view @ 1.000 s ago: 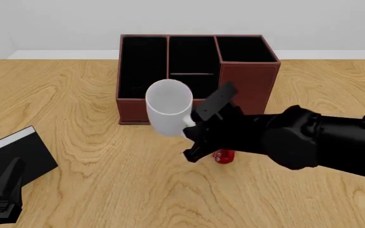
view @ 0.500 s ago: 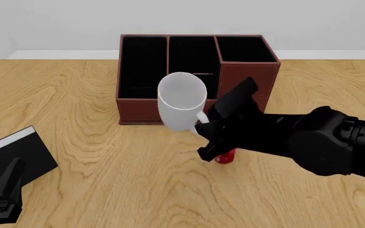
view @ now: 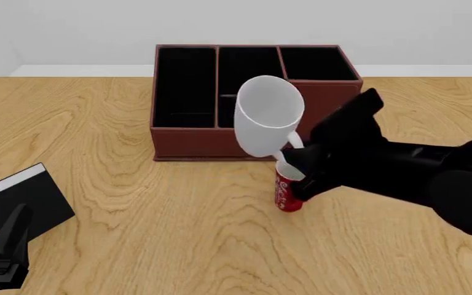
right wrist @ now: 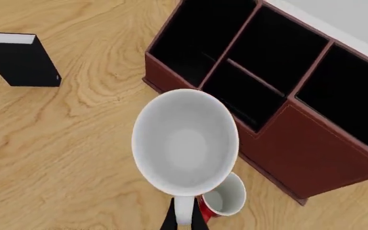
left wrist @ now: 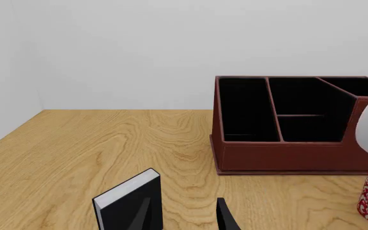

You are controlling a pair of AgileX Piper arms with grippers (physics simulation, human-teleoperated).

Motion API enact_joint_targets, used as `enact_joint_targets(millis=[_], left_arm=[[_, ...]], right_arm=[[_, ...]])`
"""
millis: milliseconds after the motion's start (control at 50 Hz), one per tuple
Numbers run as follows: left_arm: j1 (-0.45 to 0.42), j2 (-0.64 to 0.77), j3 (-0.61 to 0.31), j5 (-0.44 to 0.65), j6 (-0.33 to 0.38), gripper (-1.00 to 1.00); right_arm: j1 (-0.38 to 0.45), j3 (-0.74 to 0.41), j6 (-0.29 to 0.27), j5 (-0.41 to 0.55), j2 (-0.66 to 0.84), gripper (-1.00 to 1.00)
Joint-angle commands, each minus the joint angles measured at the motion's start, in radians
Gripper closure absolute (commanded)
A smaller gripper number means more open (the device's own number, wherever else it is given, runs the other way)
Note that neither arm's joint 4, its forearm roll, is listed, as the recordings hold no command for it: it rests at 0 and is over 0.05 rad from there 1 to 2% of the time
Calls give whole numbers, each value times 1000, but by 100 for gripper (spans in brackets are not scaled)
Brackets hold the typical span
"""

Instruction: Pick up the white mug and place it to the right of the caddy.

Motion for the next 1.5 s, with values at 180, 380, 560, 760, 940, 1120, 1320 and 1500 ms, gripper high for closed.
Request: enact_joint_targets(millis=[180,380,560,760,940,1120,1320,1500], left_arm=[[0,0,0,0,0,-100],[0,0,0,0,0,-100],[0,0,0,0,0,-100],[0,0,0,0,0,-100],[0,0,0,0,0,-100],[0,0,0,0,0,-100],[0,0,0,0,0,-100],[0,0,0,0,0,-100]], right_arm=[[-114,39,10,48,-116,100],[-172,56,13,73,-161,100],[-235,75,23,84,-195,100],[-274,106,56,61,-190,100],[-341,133,74,71,-227,100],[-386,175,98,54,-250,100],[-436,207,119,67,-297,100],[-477,234,132,72,-330,100]])
